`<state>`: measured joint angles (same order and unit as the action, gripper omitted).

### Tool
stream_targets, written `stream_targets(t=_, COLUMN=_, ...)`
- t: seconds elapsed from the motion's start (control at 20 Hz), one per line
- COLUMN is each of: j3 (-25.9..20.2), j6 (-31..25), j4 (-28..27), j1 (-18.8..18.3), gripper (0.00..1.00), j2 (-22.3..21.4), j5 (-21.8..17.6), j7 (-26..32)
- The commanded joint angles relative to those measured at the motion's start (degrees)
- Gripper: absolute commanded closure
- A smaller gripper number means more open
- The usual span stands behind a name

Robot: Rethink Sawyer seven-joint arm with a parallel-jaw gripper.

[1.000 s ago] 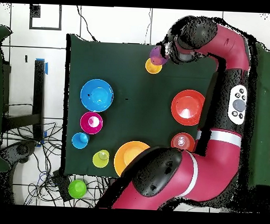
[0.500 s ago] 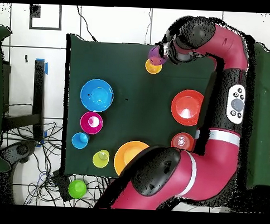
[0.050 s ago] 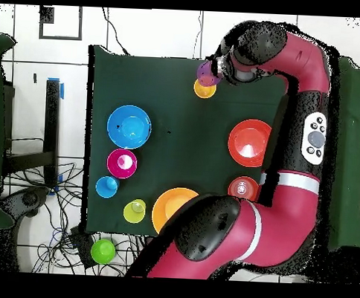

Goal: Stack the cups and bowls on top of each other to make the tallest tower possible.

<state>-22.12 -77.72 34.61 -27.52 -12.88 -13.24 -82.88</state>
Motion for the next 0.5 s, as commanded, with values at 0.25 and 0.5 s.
stream_targets(t=0.25, j3=-2.9, j6=-1.4, j4=3.4, j1=1.6, gripper=1.0, j2=-0.7, j5=-0.1, j7=7.2)
stream_targets(t=0.5, j3=-2.8, j6=-1.5, j4=3.8, j1=1.7, gripper=1.0, j2=-0.8, j5=0.0, j7=7.2)
